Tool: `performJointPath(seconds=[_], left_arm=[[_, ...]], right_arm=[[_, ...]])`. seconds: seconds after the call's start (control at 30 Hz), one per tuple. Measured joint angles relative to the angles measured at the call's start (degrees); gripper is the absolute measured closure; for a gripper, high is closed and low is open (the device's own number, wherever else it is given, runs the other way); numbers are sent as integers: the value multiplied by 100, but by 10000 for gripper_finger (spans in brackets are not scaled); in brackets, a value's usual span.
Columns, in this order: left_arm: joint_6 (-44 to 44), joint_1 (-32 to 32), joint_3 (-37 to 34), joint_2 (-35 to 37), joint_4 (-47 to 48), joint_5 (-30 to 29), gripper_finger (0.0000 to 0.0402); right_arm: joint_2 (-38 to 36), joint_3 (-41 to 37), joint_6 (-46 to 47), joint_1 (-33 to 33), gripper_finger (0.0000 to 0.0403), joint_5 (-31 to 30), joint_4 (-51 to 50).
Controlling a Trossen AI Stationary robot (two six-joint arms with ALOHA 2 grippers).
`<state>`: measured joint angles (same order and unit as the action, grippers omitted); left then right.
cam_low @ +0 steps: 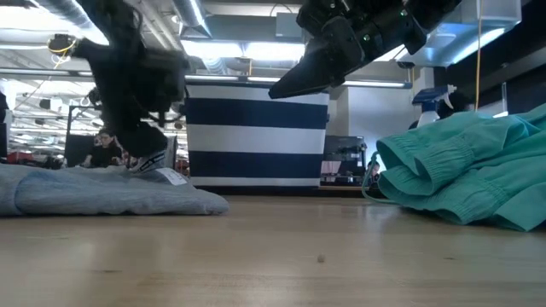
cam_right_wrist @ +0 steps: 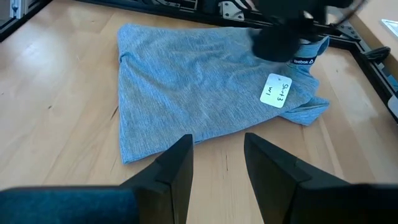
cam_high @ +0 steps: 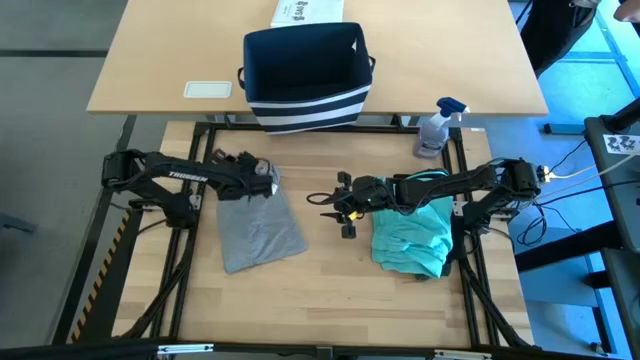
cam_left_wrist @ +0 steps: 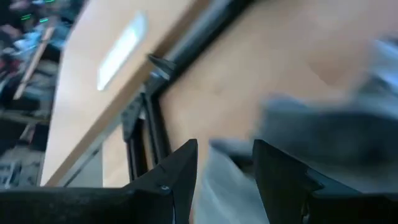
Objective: Fold Laundry from Bin
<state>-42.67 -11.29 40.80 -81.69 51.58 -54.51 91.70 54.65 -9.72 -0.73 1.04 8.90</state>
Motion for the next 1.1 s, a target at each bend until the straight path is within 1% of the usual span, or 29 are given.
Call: performJointPath(seconds=[0.07, 0.2, 0.3, 0.37, 0.5, 0.67, 0.73, 0.8, 0.9, 0.97, 1.1], left_arm=[[360, -383, -161, 0, -587, -169, 254], [1573, -1099, -375, 0, -1868, 131, 254], [1974, -1480, -379, 0, -2305, 336, 254], [2137, -1595, -274, 1, -2288, 392, 254], [2404, -1490, 52, 290, -2125, 527, 254], [2500, -995, 581, 1008, -1736, 570, 254], [2526, -776, 634, 1305, -1700, 743, 254], [2465, -616, 634, 1472, -1602, 1130, 254], [2128, -482, 622, 1472, -1217, 1761, 254], [1924, -402, 609, 1327, -1055, 1921, 254], [1884, -367, 355, 963, -1186, 2223, 254]], right_arm=[[0, 0, 0, 0, 260, -3, 0], [0, 0, -2, 0, 260, -39, -2], [0, 0, 0, 0, 260, -42, -3], [0, 0, 0, 0, 260, -42, -3], [-2, 0, 0, 0, 260, -42, -2], [-2, 0, 0, 0, 260, -42, -3], [-2, 0, 0, 0, 260, -42, -4], [-2, 0, 0, 0, 260, -42, -6], [-2, 0, 0, 0, 260, -42, -2], [-2, 0, -4, 0, 260, -42, -2], [-2, 0, -81, 0, 260, -42, -2]])
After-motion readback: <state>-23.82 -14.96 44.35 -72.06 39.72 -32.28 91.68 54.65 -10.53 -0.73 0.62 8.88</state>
